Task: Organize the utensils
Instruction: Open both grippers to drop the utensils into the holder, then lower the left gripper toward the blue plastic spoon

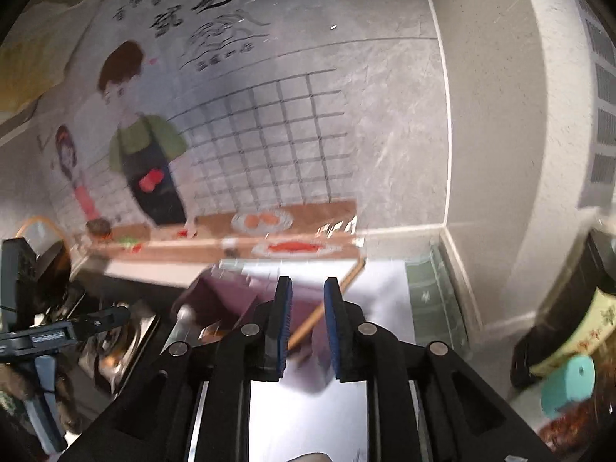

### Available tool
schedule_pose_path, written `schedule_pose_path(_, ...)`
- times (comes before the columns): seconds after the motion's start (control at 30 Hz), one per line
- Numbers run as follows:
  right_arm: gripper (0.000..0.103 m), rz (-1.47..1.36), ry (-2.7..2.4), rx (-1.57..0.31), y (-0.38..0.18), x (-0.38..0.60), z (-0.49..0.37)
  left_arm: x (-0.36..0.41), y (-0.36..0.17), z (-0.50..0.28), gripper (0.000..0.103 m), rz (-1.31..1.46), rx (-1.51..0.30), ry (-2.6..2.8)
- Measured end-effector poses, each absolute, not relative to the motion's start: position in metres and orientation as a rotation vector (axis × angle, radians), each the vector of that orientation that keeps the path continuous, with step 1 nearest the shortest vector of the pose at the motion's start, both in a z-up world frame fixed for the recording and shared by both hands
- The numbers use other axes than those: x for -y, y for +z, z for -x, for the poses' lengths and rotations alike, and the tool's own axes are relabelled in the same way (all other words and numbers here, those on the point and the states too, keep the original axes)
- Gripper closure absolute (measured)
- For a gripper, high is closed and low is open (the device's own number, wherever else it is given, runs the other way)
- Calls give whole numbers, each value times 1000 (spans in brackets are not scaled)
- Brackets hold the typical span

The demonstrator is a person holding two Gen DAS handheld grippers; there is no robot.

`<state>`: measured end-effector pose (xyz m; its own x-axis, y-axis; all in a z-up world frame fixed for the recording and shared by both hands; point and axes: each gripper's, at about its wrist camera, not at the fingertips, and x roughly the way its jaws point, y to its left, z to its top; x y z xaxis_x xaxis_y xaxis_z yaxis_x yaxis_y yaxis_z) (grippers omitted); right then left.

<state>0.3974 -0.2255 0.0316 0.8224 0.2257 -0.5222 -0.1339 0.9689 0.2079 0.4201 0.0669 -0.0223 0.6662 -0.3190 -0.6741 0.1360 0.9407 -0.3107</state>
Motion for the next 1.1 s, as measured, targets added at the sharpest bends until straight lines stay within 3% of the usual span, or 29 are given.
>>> schedule_pose_path(0.3,85,-15,313,-770,-19,188,-355,-85,-67,-351,42,195,-889,-157)
schedule_pose_path(0.83,85,121,454,-1006,-94,115,-330,-124,-78,-298,42,246,-871,-114)
schedule_pose_path(1.1,85,151,329,-1012,-106,140,-316,-77,-97,-295,42,174,-924,-302)
